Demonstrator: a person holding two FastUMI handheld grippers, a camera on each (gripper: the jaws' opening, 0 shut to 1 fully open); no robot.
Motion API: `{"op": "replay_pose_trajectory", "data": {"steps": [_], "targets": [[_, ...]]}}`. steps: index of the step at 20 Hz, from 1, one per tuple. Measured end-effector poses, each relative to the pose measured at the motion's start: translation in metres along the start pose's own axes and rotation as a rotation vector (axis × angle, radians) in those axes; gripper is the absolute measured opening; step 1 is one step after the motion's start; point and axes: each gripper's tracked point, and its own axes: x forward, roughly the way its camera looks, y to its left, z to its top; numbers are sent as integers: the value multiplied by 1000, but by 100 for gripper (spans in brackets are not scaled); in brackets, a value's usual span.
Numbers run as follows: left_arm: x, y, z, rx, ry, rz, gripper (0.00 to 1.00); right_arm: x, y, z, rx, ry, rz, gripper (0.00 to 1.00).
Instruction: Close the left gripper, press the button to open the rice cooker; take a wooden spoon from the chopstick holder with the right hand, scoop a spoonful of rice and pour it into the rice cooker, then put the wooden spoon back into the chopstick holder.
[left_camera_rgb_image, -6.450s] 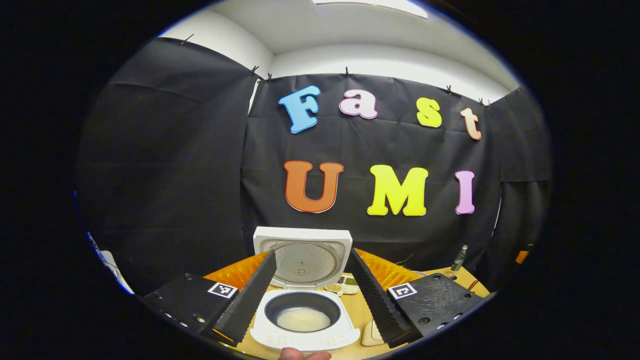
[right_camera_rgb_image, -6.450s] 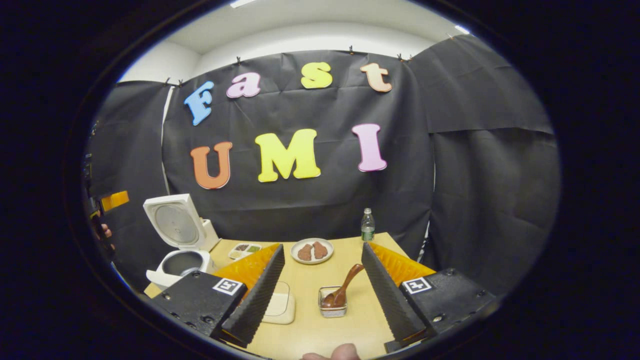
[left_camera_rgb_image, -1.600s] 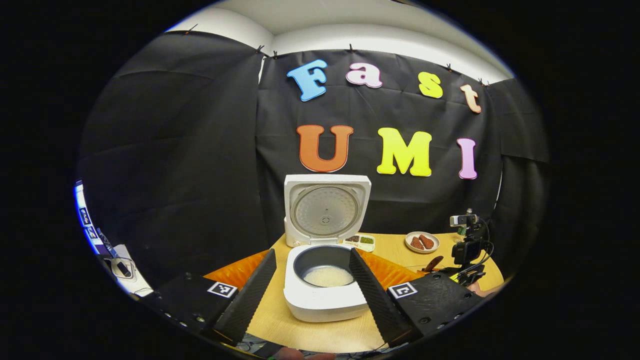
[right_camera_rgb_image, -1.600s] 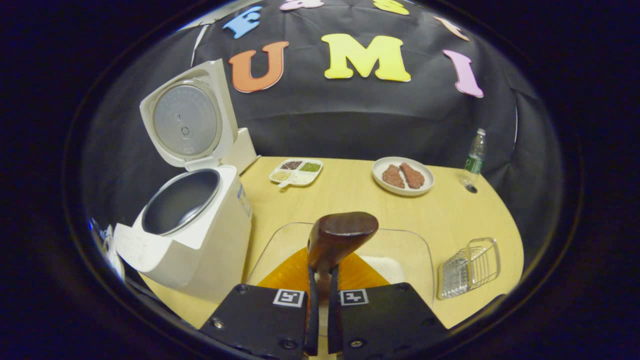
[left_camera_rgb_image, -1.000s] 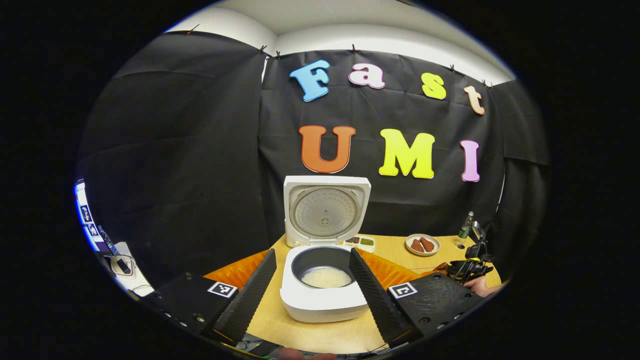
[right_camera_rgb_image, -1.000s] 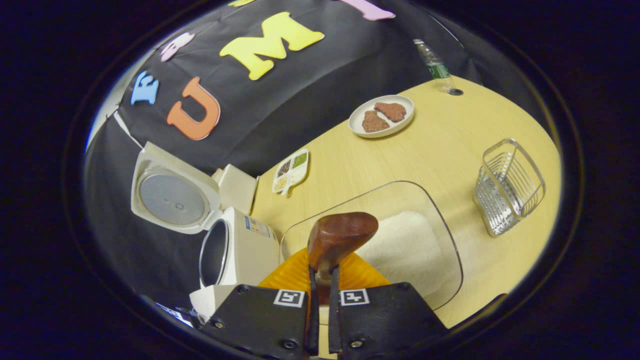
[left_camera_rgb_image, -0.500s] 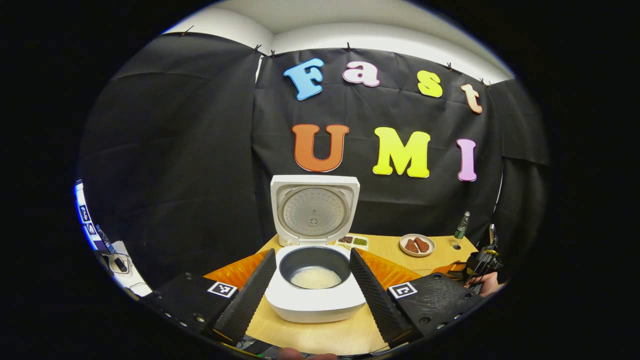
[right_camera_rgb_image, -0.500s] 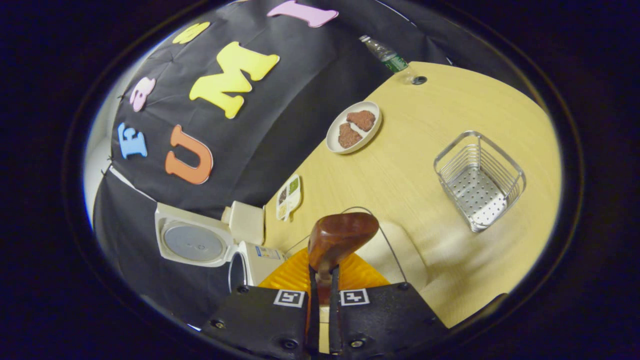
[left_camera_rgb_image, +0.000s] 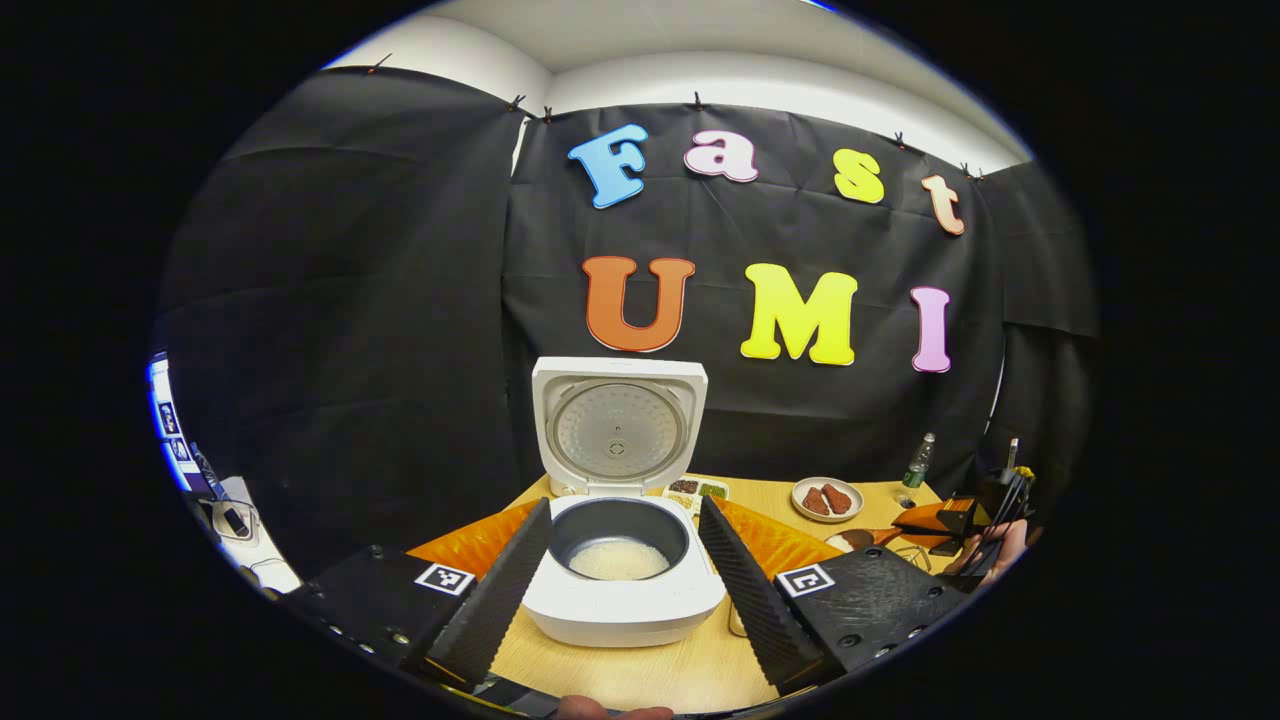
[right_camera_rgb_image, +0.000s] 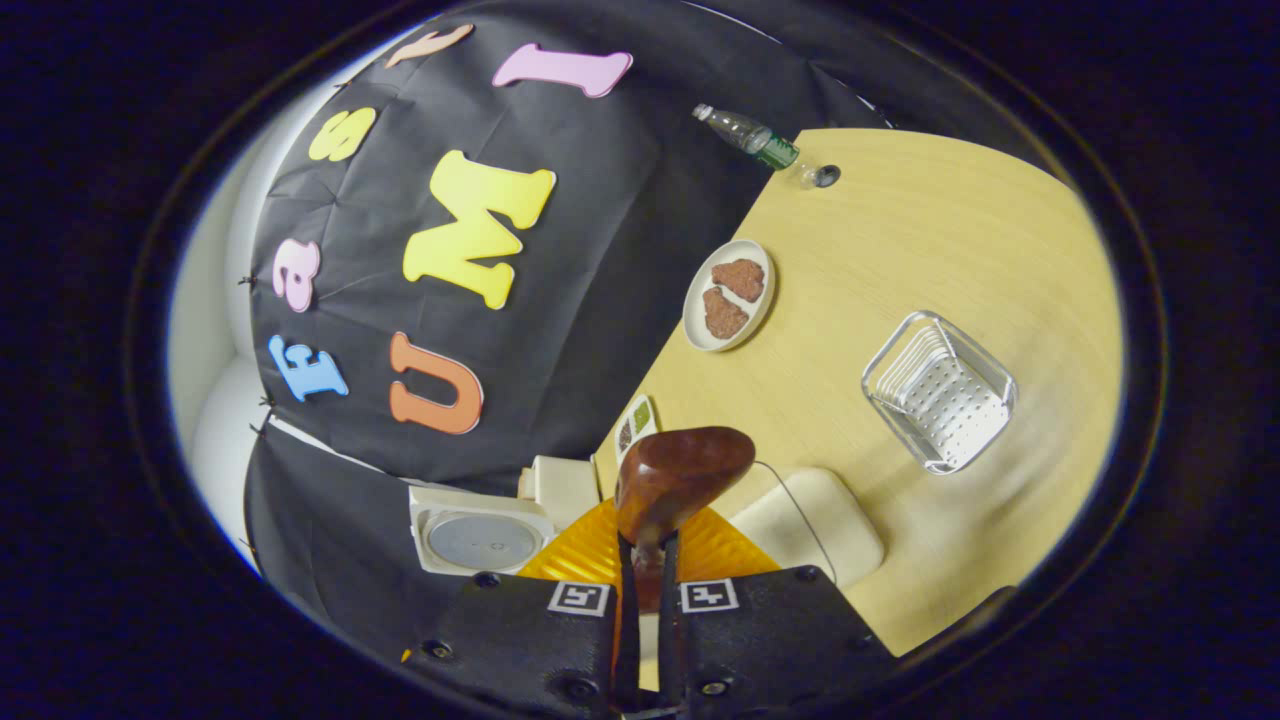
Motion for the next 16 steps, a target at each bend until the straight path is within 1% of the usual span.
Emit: {"op": "replay_pose_trajectory", "data": {"steps": [2,7,11,14,15,16], "targets": [[-4,6,3,-8,-12,9,94,1,21,-1,-19,10,29,12],[-14,30,10,7,-45,38,94,23,89,-29,-87,52,103,12],[-21,50,15,11,-72,39,94,55,143,-72,-134,102,143,12],[-23,68,12,2,-70,37,94,78,173,-101,-200,124,156,12],[-25,74,9,1,-68,34,94,86,180,-111,-220,130,155,10],[-26,77,8,-2,-71,22,94,95,186,-120,-237,133,151,12]]}}
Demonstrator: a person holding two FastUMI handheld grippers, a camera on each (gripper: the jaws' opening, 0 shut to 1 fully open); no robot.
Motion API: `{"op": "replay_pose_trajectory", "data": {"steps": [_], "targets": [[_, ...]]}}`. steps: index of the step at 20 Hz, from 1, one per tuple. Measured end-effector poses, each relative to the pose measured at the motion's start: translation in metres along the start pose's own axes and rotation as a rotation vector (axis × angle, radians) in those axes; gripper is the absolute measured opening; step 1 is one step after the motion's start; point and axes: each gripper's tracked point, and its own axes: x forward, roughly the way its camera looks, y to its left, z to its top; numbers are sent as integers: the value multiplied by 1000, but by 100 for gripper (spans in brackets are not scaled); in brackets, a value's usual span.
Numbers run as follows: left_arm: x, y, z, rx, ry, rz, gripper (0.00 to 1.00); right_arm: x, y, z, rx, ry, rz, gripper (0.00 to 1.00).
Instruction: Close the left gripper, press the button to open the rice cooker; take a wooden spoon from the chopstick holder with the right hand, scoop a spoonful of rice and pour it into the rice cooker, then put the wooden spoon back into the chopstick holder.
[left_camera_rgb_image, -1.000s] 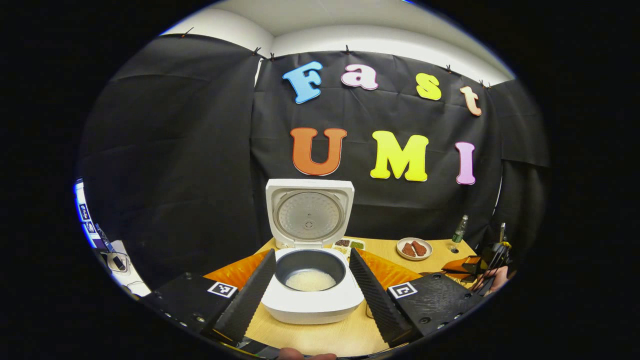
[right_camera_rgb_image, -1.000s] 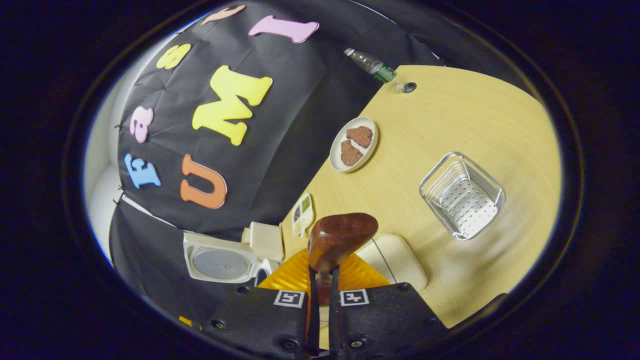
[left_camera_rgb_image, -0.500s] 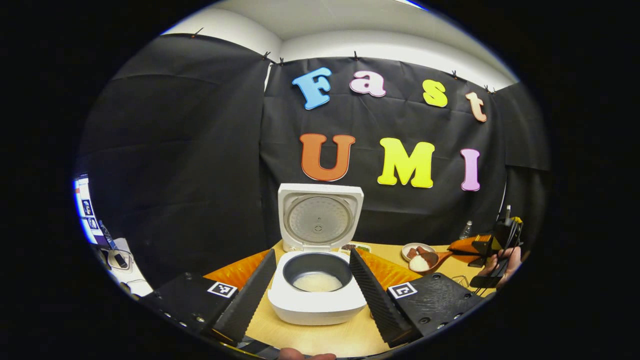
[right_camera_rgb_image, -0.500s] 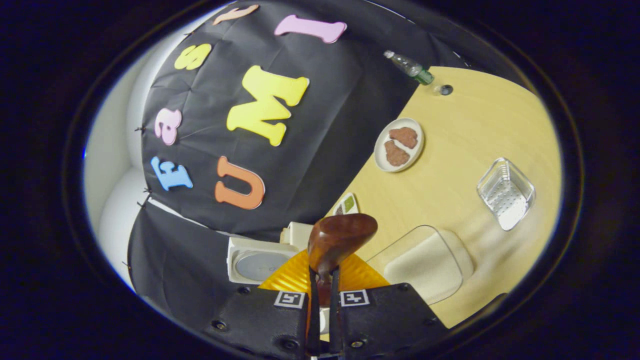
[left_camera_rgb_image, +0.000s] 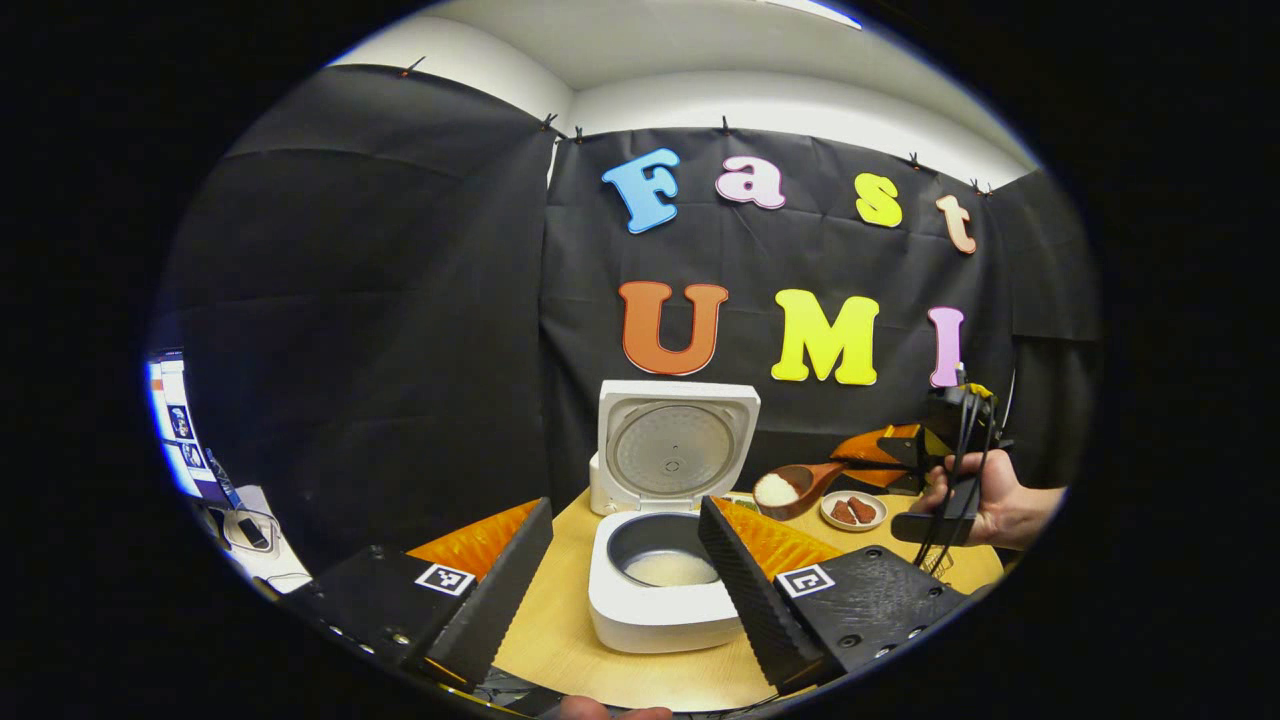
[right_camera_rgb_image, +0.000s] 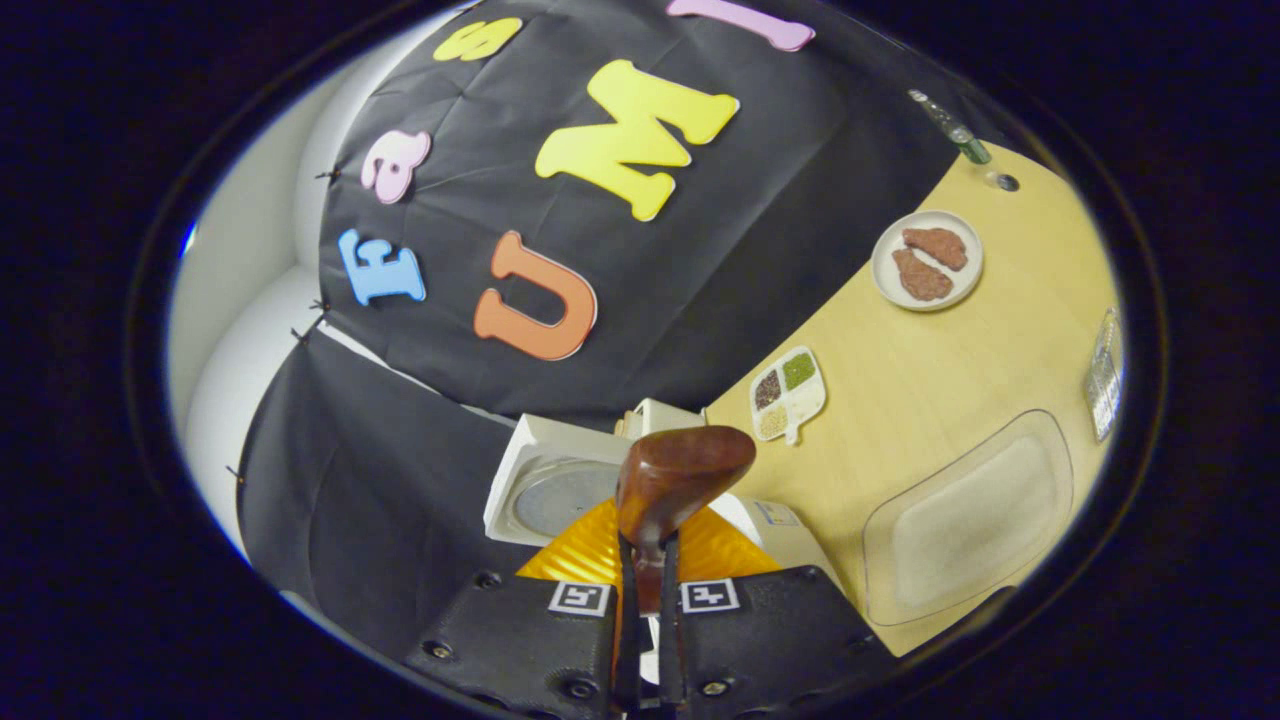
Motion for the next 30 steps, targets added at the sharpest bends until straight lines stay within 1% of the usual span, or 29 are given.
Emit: {"op": "replay_pose_trajectory", "data": {"steps": [2,4,9,13,17,20,22,30], "targets": [[0,7,0,0,-13,-21,94,20,13,-13,-39,9,-18,12],[4,17,-1,10,-23,-25,94,37,20,-24,-88,19,-39,12],[7,46,-9,-3,-17,-2,94,77,26,-45,-256,31,-107,12],[6,60,-16,-24,-2,11,94,93,32,-54,-400,27,-142,12],[5,60,-18,-25,7,-20,94,101,35,-62,-509,24,-160,12],[8,60,-18,-13,4,-32,94,103,39,-65,-594,21,-167,13],[10,58,-20,-14,9,-38,94,103,46,-68,-671,18,-161,12],[7,57,-23,-32,12,-40,94,91,76,-88,-1070,-19,-117,12]]}}
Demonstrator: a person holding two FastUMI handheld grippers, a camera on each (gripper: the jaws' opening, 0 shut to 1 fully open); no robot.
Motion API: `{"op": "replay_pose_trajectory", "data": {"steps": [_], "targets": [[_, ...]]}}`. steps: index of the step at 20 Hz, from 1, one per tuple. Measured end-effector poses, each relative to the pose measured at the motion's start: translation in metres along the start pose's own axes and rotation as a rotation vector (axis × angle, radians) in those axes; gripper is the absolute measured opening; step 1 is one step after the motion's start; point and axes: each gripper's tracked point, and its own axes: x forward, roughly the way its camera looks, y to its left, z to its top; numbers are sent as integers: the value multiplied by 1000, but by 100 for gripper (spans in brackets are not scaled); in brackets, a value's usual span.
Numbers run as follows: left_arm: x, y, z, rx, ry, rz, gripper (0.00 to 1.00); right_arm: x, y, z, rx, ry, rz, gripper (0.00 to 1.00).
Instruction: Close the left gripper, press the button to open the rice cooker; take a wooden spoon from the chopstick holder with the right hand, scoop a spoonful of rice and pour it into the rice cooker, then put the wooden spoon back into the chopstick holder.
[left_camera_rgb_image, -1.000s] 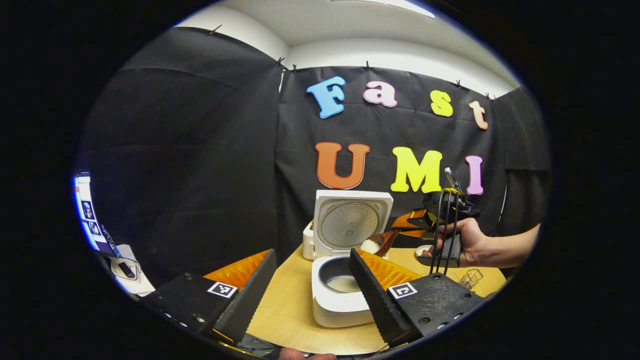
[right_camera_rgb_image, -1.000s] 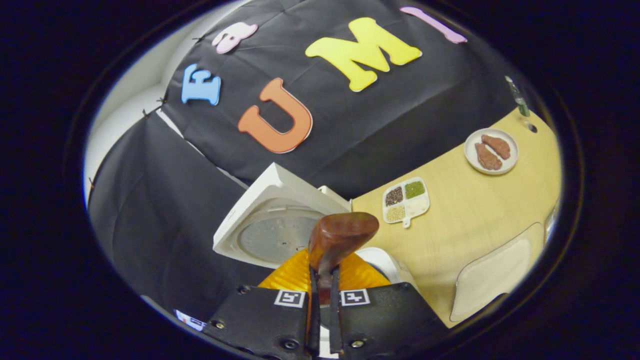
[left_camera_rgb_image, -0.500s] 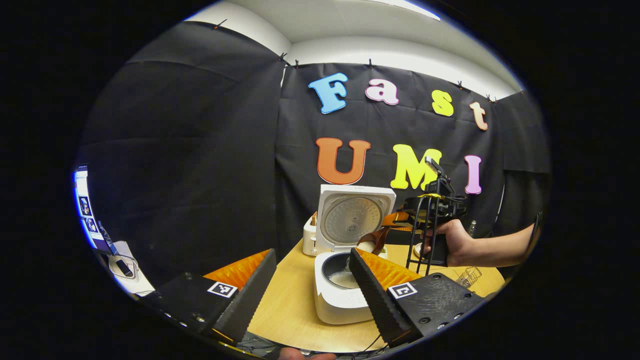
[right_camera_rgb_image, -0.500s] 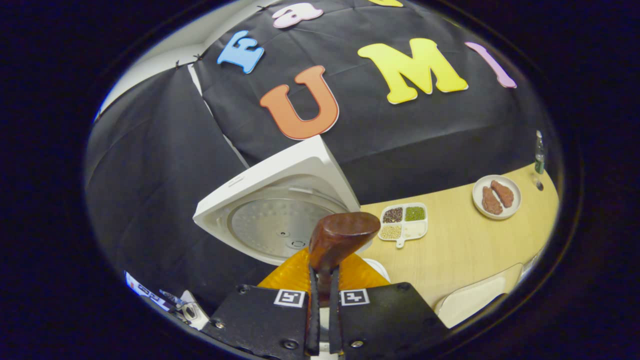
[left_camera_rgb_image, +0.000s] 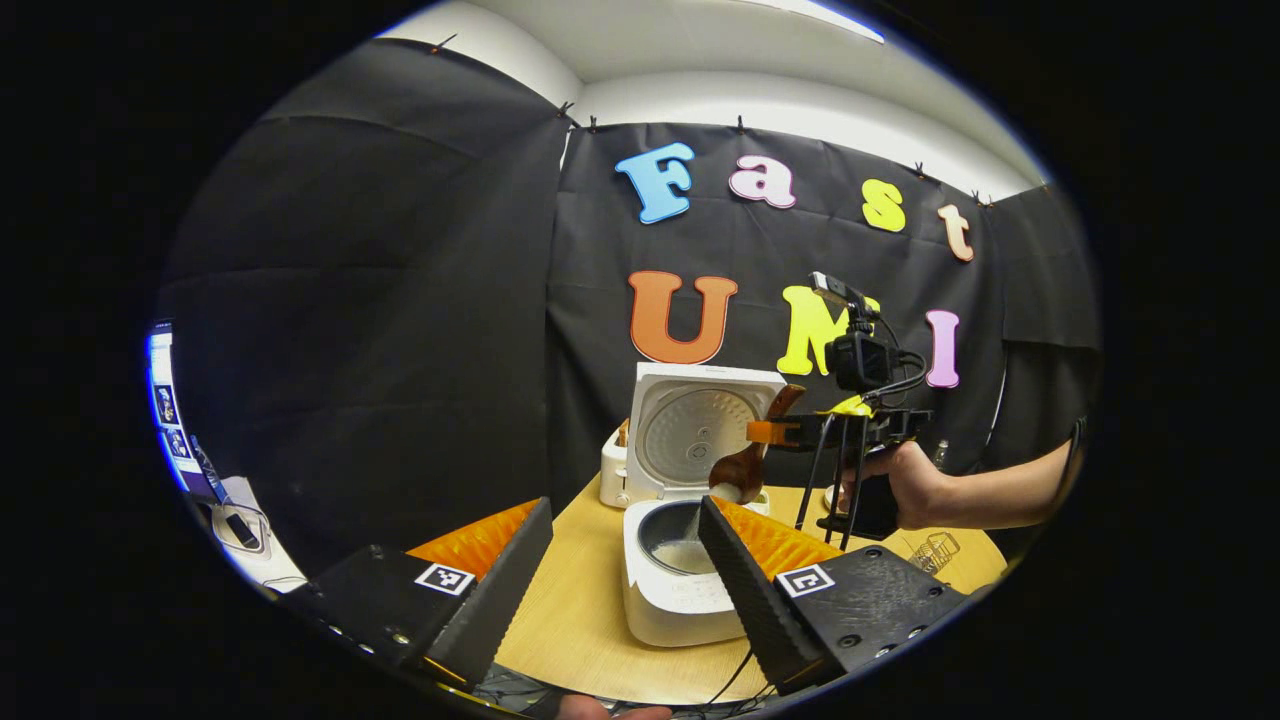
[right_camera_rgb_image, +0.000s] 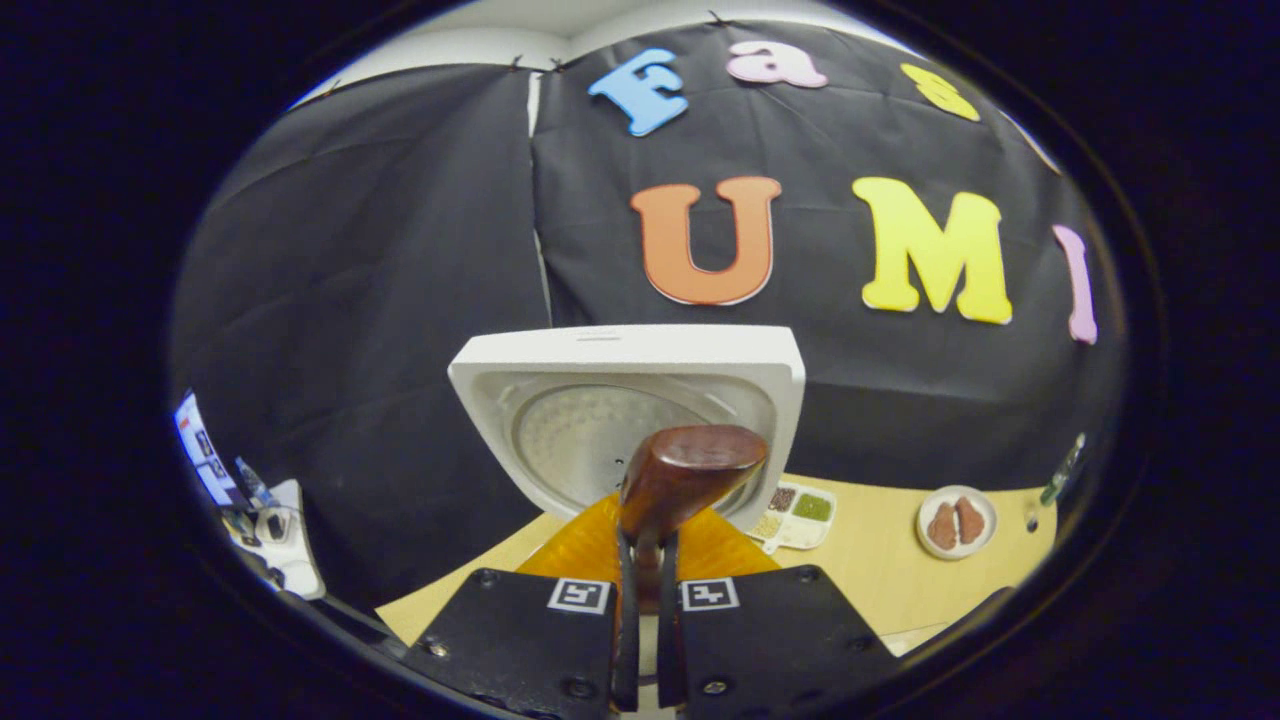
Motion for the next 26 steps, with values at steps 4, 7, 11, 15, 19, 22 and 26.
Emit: {"op": "replay_pose_trajectory", "data": {"steps": [4,7,11,15,19,22,26], "targets": [[-3,-1,3,-22,0,-5,94,-14,23,4,-185,-57,8,13],[-4,-1,4,-19,-6,-6,94,-17,30,5,-263,-81,21,12],[-10,-3,6,-5,-4,-9,94,-22,33,9,-268,-100,21,12],[-12,-7,8,1,-2,-13,94,-28,27,14,-208,-110,20,12],[-12,-18,14,0,-6,-23,94,-40,17,20,-137,-113,19,12],[-10,-30,14,2,-6,-36,94,-57,2,30,-48,-126,25,12],[-8,-47,17,21,-11,-48,94,-90,-26,49,121,-152,54,12]]}}
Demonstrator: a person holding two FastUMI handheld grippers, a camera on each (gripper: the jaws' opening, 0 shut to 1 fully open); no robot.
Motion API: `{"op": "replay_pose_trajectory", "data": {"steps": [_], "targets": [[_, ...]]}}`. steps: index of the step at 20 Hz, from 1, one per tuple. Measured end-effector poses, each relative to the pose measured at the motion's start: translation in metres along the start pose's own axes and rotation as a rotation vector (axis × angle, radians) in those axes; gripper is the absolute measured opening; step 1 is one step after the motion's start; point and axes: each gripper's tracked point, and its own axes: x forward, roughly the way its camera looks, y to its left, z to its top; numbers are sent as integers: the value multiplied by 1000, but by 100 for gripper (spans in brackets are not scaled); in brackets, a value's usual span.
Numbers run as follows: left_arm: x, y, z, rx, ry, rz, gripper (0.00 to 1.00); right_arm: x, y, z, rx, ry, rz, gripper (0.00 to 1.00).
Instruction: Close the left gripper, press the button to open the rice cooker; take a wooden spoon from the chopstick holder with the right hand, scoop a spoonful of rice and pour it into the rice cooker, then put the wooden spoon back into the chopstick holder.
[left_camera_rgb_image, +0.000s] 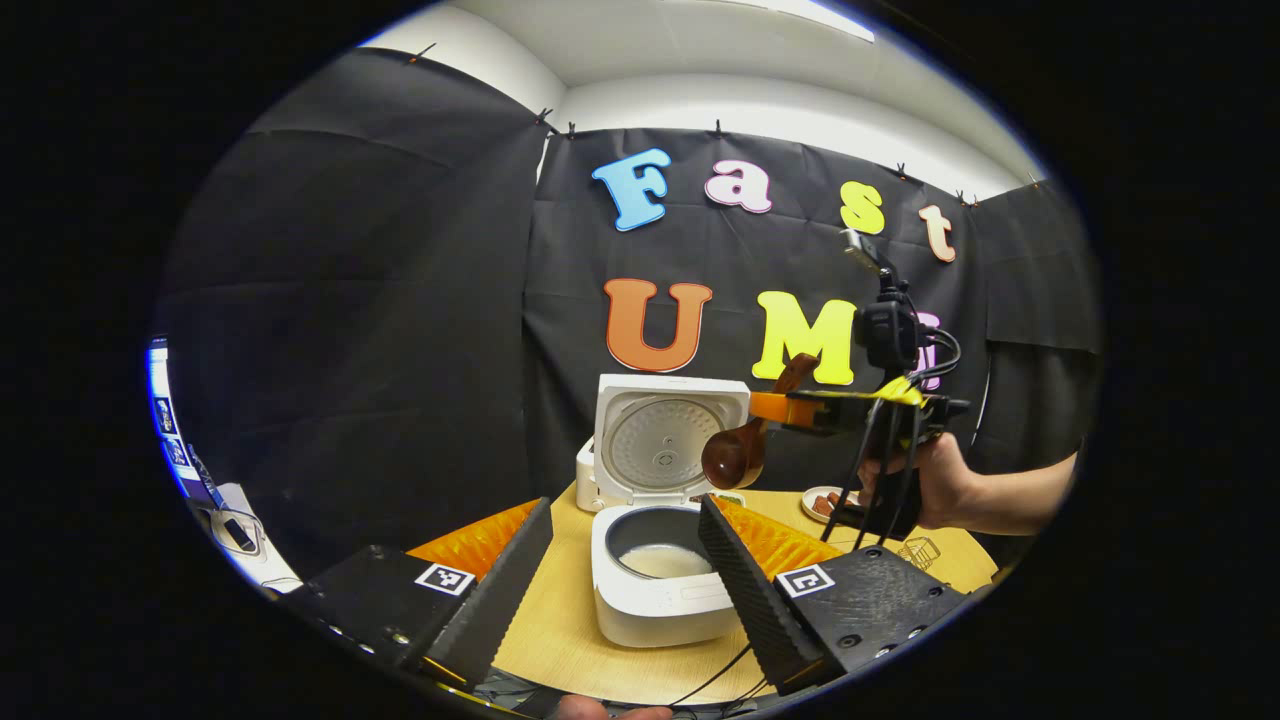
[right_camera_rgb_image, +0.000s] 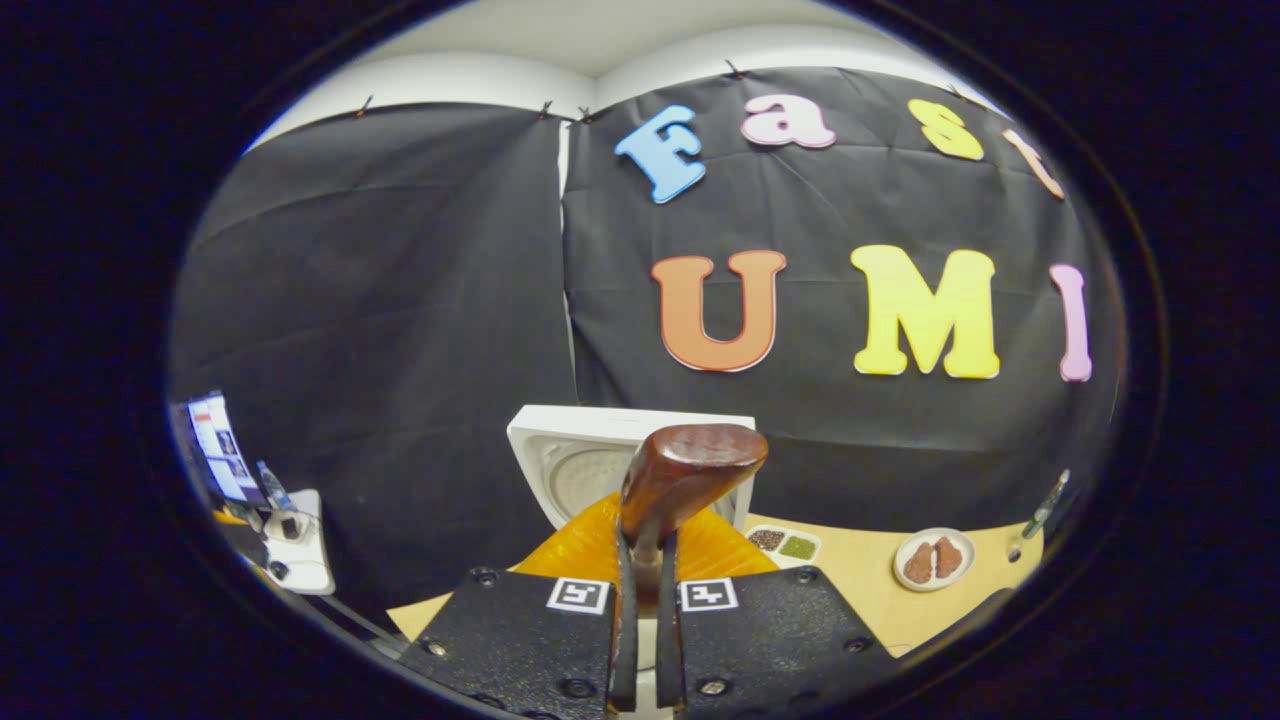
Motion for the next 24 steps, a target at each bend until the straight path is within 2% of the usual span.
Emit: {"op": "replay_pose_trajectory", "data": {"steps": [6,11,18,24], "targets": [[8,-45,8,-6,-16,-37,94,-58,-65,26,154,-21,-41,12],[14,-75,9,21,-24,-50,94,-119,-155,29,236,-38,-164,12],[27,-114,9,-11,-8,-53,94,-199,-277,-9,294,1,-377,12],[31,-137,19,-22,-10,-62,94,-225,-336,-66,326,98,-486,12]]}}
